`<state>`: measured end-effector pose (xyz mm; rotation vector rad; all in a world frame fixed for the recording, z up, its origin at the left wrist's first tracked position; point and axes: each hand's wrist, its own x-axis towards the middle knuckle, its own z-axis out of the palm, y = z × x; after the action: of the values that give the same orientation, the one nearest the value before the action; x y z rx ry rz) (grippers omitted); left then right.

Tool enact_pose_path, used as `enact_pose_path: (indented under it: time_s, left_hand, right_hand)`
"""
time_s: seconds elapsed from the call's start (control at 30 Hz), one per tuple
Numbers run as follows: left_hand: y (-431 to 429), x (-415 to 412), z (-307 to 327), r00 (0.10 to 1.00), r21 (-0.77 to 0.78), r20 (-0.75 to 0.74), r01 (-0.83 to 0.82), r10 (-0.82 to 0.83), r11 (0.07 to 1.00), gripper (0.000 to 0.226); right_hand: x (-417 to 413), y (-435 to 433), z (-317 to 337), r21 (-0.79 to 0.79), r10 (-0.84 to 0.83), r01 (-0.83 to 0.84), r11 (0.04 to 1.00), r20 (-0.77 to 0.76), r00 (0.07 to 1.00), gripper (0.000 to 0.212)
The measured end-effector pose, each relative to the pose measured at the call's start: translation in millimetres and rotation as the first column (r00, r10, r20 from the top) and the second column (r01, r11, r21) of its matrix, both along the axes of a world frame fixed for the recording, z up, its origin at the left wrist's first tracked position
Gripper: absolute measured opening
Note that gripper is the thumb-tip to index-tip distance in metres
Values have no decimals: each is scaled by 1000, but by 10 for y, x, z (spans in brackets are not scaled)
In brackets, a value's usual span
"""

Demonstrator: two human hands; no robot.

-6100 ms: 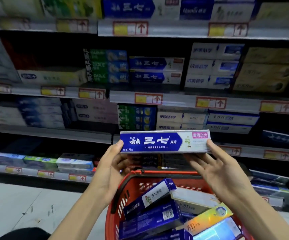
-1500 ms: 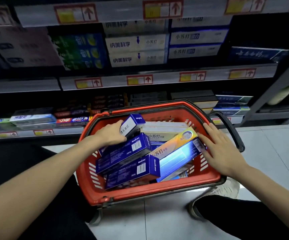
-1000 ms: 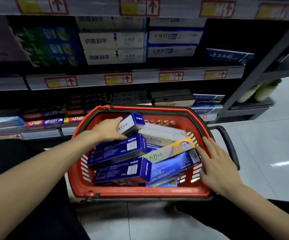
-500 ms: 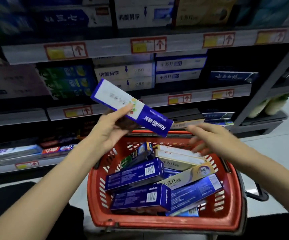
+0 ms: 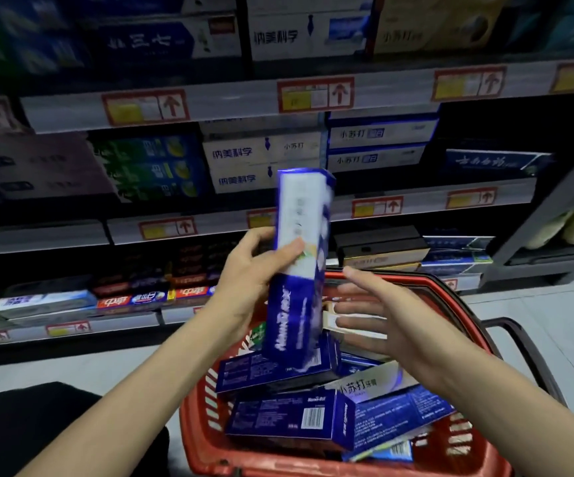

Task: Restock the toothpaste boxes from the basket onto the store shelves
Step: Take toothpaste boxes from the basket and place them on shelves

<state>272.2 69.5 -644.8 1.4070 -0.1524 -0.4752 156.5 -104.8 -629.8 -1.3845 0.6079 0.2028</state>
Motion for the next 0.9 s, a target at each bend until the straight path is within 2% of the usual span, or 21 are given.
enact_pose_path:
  time_s: [0.07, 0.17, 0.3, 0.4, 0.47, 0.53, 0.6, 0.67, 0.77, 0.83, 0.9]
  left_hand:
    - [3, -27, -48, 979, 201, 168, 77, -112, 977, 52]
    - [-4, -55, -84, 920, 382, 271, 166, -282, 909, 43]
    - [-8, -116, -58, 844, 491, 330, 230, -424, 840, 41]
    - [23, -117, -41, 834, 483, 303, 282, -461, 829, 33]
    - [52, -70, 27, 873, 446, 294, 235, -389, 864, 26]
    - [109, 6, 125, 946, 401, 255, 85, -201, 912, 31]
    - [191, 72, 182, 985, 363, 173, -46, -18, 931, 37]
    - [249, 76, 172, 994, 317, 70, -104, 87, 943, 42]
    - [250, 9, 117, 995, 330, -25, -87, 101, 940, 46]
    - [228, -53, 106, 996, 323, -88, -2, 32, 946, 44]
    - [198, -96, 103, 988, 253, -153, 73, -35, 965, 44]
  right_hand:
    - [1, -41, 26, -1, -35, 36, 999, 77, 996, 49]
    - [-18, -67, 49, 29, -102, 99, 995, 128, 986, 51]
    - [-59, -16, 11, -8, -186, 188, 982, 115, 976, 49]
    - [-72, 12, -20, -32, -239, 246, 969, 145, 960, 49]
    - [-88, -13, -11, -2, -308, 312, 950, 167, 937, 48]
    - [-106, -69, 22, 53, -394, 391, 919, 164, 904, 49]
    - [-117, -147, 61, 121, -478, 463, 878, 172, 861, 49]
    - [-121, -205, 94, 165, -547, 523, 836, 180, 818, 50]
    - [-130, -224, 76, 193, -584, 554, 810, 179, 792, 59]
    - [-146, -215, 51, 229, -606, 567, 791, 178, 775, 63]
    - [-167, -214, 43, 261, -615, 564, 783, 197, 763, 62]
